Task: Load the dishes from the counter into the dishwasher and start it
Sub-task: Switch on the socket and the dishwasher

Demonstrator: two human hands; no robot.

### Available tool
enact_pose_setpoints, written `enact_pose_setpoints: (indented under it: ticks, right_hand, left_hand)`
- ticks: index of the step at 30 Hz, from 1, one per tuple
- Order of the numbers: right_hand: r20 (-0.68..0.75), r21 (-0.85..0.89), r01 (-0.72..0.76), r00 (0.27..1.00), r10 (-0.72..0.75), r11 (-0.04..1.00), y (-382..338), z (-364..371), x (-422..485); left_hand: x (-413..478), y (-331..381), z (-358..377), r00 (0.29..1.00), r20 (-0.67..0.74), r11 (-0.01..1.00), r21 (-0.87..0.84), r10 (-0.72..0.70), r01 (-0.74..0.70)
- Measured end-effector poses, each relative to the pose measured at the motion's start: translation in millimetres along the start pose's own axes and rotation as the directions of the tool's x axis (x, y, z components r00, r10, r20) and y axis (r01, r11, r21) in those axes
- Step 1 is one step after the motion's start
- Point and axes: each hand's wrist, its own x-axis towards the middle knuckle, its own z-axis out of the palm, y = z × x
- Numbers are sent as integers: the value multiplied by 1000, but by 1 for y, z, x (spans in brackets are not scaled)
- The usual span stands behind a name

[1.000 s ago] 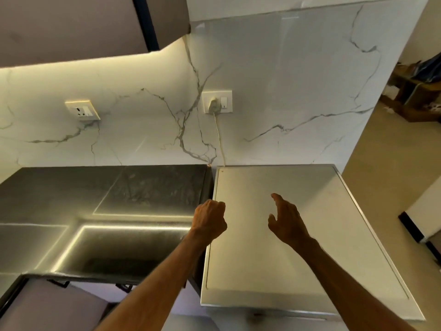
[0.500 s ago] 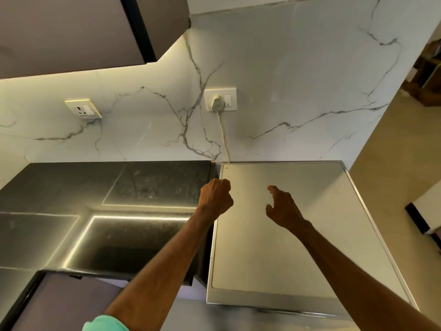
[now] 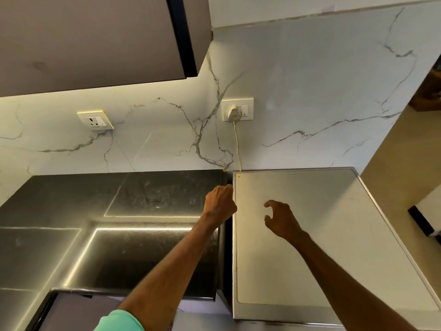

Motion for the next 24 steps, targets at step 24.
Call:
enact_pose_setpoints:
  ticks: [24]
  right_hand:
    - [-43, 16, -11, 999, 12, 1000, -2, 1, 33]
  left_hand:
    - [51, -16, -14, 999, 12, 998, -45, 42, -42]
